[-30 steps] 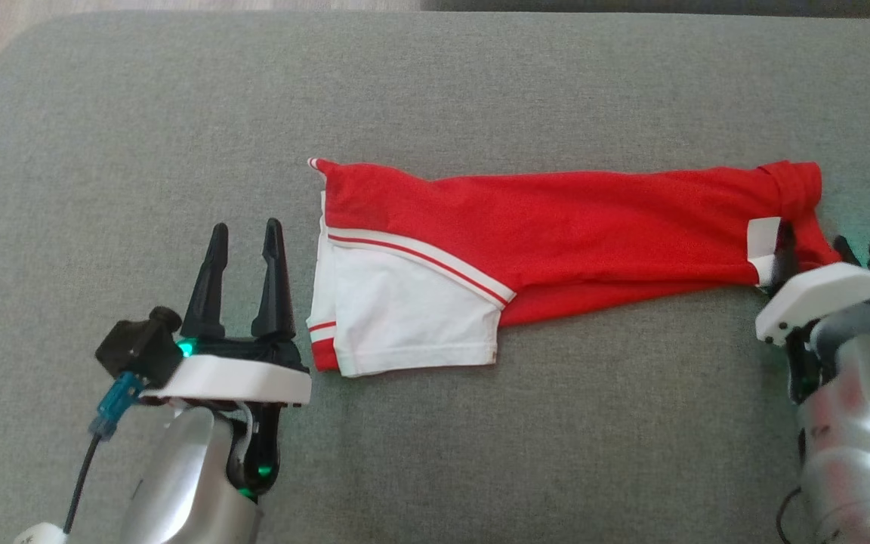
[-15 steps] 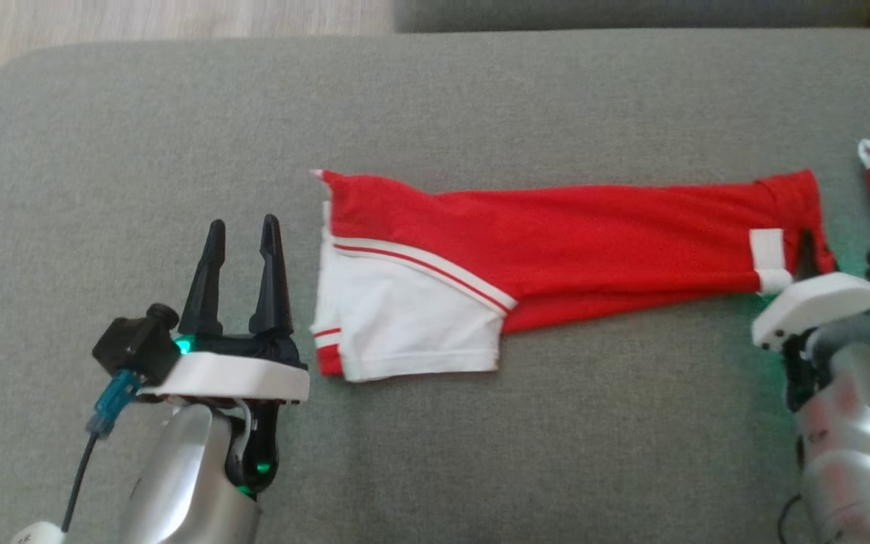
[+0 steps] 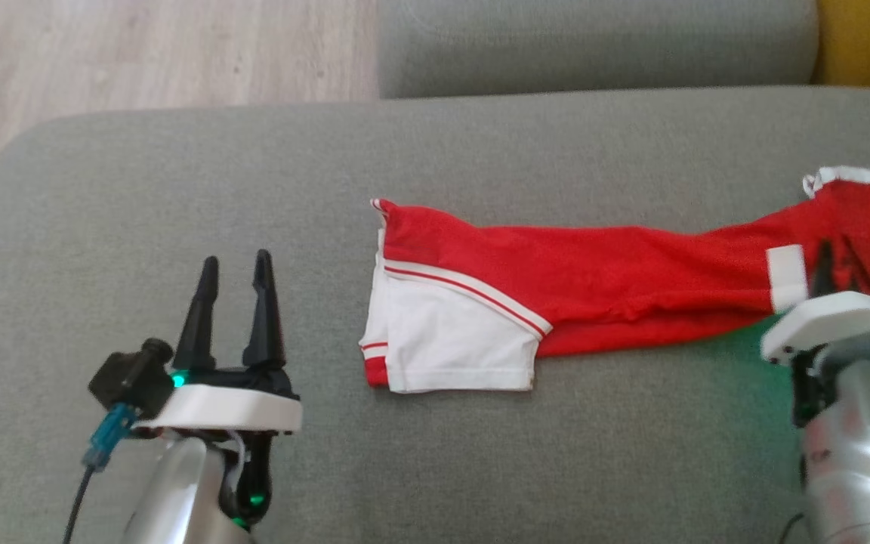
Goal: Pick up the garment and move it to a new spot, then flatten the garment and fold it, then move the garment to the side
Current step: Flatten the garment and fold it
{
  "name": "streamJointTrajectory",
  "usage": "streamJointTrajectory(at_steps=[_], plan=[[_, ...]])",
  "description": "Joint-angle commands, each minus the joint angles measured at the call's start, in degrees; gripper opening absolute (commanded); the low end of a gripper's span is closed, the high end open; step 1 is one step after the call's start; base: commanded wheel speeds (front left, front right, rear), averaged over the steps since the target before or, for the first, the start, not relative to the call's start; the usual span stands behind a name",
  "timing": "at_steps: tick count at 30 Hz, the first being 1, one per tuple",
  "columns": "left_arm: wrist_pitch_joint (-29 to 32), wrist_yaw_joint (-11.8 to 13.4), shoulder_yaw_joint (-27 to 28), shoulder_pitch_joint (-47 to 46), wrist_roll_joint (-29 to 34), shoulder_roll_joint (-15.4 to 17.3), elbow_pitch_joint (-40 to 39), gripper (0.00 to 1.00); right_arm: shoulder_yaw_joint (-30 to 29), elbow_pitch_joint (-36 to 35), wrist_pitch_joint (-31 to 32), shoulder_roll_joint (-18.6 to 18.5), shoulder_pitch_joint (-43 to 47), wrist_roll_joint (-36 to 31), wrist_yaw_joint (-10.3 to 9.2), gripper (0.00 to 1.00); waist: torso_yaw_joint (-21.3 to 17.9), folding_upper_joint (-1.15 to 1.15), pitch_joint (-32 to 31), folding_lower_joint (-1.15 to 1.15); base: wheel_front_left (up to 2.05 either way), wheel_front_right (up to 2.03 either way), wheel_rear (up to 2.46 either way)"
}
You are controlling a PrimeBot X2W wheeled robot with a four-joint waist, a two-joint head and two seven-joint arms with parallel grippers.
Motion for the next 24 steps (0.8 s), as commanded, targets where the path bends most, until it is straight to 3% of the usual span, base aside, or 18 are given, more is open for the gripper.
streamJointTrajectory(at_steps=[1, 6, 12, 16, 24], plan=[[-0.37, -0.33, 2.74, -1.03, 0.77, 0.74, -2.02, 1.00, 3.00, -2.10, -0.89, 0.97, -2.29, 0.97, 0.19, 0.00, 0.80, 0.00, -1.48, 0.01, 0.00, 0.00, 0.00], [-0.37, -0.33, 4.31, 0.17, 1.77, 1.46, -2.13, 1.00, 10.80, -1.10, -1.02, 2.01, -3.20, 7.70, 0.19, 0.00, 3.54, 0.00, -4.46, 0.01, 0.00, 0.00, 0.00], [-0.37, -0.33, 4.30, 0.49, 2.85, 2.28, -2.10, 1.00, 30.26, 0.36, -1.04, 2.06, -3.58, 25.67, 0.19, 0.00, 8.55, 0.00, -6.39, 0.01, 0.00, 0.00, 0.00], [-0.37, -0.33, 2.96, -0.44, 3.25, 2.63, -1.61, 1.00, 40.10, -1.59, -0.91, 2.07, -2.56, 34.83, 0.19, 0.00, 12.50, 0.00, -6.64, 0.01, 0.00, 0.00, 0.00], [-0.37, -0.33, 0.16, -2.86, 3.07, 2.93, -0.52, 1.00, 54.19, -3.07, -1.02, 2.08, -1.66, 46.66, 0.19, 0.00, 19.12, 0.00, -5.36, 0.01, 0.00, 0.00, 0.00]])
